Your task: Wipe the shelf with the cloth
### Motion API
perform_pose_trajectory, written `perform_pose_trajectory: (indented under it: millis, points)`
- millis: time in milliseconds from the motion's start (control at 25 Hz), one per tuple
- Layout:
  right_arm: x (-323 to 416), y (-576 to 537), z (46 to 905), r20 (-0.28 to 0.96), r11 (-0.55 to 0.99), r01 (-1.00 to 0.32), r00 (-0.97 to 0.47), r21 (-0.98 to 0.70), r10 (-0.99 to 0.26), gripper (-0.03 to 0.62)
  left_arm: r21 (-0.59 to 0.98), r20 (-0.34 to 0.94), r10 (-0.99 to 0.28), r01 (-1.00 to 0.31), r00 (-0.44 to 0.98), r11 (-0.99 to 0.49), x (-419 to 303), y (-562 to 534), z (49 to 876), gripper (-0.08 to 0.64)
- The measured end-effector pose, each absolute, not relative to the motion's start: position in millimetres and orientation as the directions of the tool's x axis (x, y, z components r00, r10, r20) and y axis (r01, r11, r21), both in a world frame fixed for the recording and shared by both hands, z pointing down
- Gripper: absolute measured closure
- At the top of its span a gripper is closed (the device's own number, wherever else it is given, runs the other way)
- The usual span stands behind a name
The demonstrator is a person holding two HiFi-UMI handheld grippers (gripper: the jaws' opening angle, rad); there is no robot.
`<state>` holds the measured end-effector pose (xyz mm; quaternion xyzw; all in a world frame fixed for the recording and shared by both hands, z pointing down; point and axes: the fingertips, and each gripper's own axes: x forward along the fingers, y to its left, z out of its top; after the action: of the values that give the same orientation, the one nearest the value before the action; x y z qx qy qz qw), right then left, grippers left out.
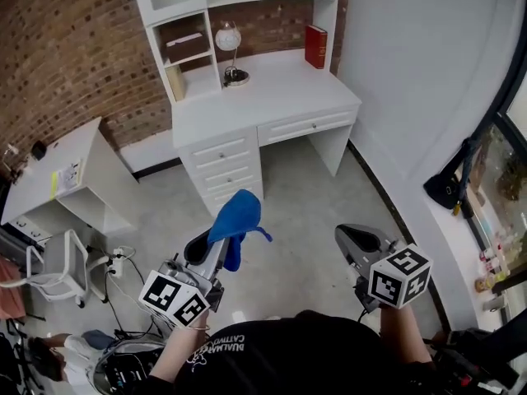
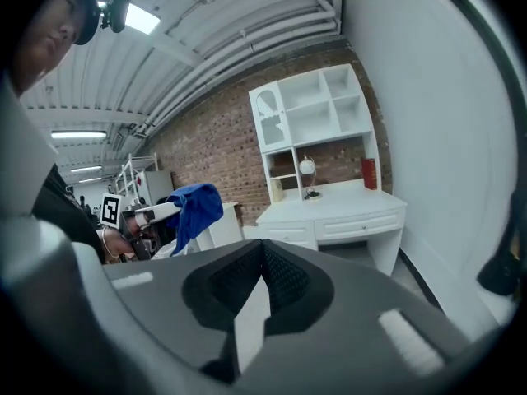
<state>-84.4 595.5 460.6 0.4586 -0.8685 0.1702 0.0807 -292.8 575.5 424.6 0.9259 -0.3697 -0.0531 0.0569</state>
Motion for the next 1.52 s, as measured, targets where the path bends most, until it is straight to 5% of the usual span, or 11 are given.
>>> perform_pose_trajectory:
  millis: [240,720,1520]
  points:
    - [-69.9,569.1,479.7,0.366,0.447,-0.855,-0.518,-0.264,-0.774,0.584,0.242,-0.041,-0.632,-0.606,0.774,-0.757,-280.6,545.5,446.6,0.532]
    - [-84.8,453.3,493.9,0.360,0.517,-0.789,-0.613,-0.332,-0.704,0.584,0.279,-0.092,-0.766,-0.722,0.636,-0.633,-311.1,448.5,442.3,0.532]
    - [4.6,175.8,468.0,0.342,0.590,-0.751,-0.660,-0.296,-0.668,0.584,0.239,-0.205,-0.794,-0.757,0.572,-0.608,-238.9,202.4,405.3,0.535]
